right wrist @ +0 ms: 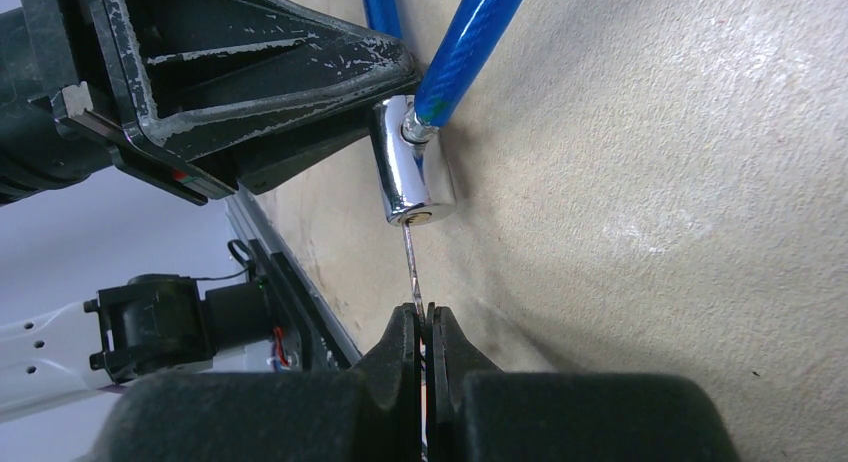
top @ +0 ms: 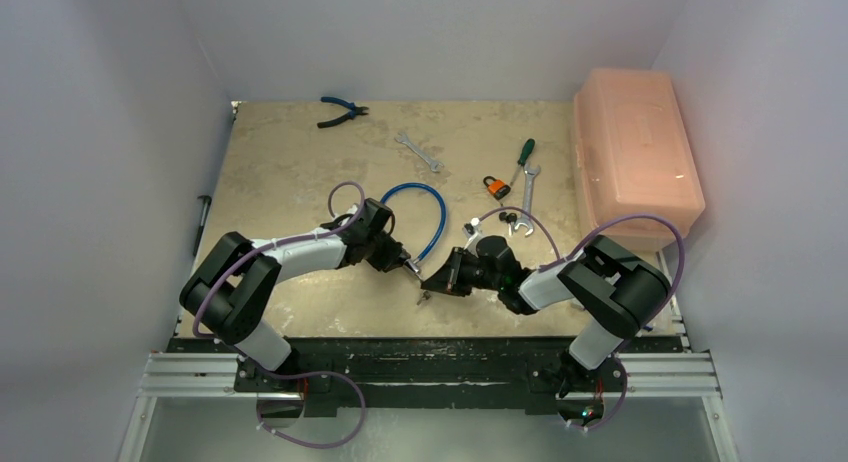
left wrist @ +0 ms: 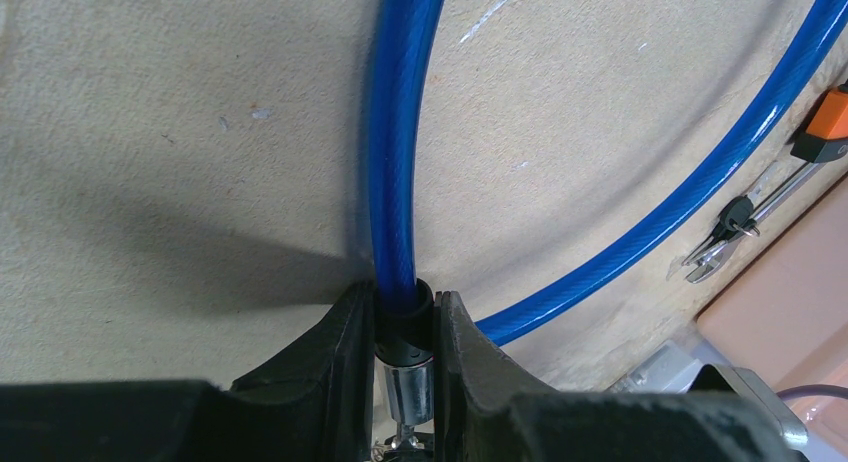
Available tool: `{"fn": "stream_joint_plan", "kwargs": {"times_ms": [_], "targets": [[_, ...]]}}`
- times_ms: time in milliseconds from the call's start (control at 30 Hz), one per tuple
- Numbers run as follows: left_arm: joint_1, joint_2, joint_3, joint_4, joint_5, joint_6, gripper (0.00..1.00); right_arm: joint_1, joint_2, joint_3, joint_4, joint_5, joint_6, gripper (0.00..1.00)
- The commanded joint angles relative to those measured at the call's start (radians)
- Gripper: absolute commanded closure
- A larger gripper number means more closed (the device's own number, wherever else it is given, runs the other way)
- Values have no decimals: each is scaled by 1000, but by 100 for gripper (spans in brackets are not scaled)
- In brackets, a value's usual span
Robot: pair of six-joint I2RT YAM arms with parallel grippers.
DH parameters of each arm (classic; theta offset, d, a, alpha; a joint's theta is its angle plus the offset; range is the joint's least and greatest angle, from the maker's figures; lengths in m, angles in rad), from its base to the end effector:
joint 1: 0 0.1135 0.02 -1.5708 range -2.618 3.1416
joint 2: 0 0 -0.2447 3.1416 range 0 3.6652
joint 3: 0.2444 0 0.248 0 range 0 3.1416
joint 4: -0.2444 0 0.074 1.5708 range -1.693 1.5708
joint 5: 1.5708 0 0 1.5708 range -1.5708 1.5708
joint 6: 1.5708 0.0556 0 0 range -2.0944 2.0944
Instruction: Unlock with the key
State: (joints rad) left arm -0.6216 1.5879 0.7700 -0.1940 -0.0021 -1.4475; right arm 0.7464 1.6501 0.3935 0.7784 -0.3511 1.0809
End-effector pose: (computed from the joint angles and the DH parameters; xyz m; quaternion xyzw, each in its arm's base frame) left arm 0.2449 -0.1753 0.1137 -0.3860 0.8803 -0.2366 0.1418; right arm 0.1947 0.2061 0.0890 0.0506 0.8447 0.4962 0.1943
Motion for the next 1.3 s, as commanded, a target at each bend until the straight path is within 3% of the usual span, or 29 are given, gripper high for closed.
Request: {"fn": "stream_joint_plan", "kwargs": {"times_ms": [0, 300, 700, 1267], "targets": [[4, -15, -18, 17, 33, 7, 100, 3, -2, 13, 28, 27, 4, 100], [4, -18, -18, 18, 30, 7, 100, 3, -10, 18, -28, 44, 7, 100], [4, -15, -24, 18, 30, 7, 100, 1, -33, 2, 66, 25, 9, 100], [4, -3, -30, 28, 38, 10, 100, 3, -59, 19, 48, 27, 13, 100]]}}
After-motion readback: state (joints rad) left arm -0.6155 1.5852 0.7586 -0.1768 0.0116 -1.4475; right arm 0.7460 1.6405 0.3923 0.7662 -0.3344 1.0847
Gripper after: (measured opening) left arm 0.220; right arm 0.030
